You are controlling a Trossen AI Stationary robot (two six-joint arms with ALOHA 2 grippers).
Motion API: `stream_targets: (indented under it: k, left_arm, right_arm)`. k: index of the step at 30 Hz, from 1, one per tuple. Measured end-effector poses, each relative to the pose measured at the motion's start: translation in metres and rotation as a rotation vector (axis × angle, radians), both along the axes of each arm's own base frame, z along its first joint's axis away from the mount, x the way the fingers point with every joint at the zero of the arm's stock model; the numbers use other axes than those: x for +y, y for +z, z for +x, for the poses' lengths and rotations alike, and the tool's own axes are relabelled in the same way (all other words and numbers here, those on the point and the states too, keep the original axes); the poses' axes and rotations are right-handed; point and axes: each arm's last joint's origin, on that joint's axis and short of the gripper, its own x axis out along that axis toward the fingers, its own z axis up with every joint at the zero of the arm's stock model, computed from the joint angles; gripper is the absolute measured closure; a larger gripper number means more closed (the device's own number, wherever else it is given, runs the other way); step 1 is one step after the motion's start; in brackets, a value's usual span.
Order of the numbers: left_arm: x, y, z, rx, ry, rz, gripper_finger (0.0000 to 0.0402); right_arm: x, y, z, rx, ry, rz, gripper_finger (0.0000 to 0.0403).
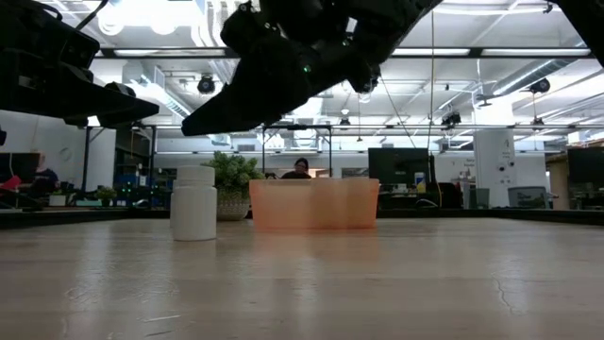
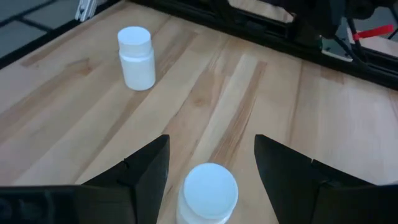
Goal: Pick and place pill bottles into a basket
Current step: Put the white pill bottle into the orange bin
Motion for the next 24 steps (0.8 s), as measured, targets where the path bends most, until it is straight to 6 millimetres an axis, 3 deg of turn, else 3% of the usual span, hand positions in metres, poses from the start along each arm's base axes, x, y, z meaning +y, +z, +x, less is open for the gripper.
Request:
stream_targets:
  k: [13, 24]
  left_arm:
    - [0.000, 0.000, 0.000, 0.000, 0.000, 0.000, 0.0185]
    - [0.000, 0.000, 0.000, 0.000, 0.000, 0.000, 0.0185]
  right_arm:
    - [-0.006, -0.019, -0.010, -0.047, -0.053, 0.026, 0.0179]
    - [-0.007, -0.021, -0.011, -0.041, -0.054, 0.026, 0.0179]
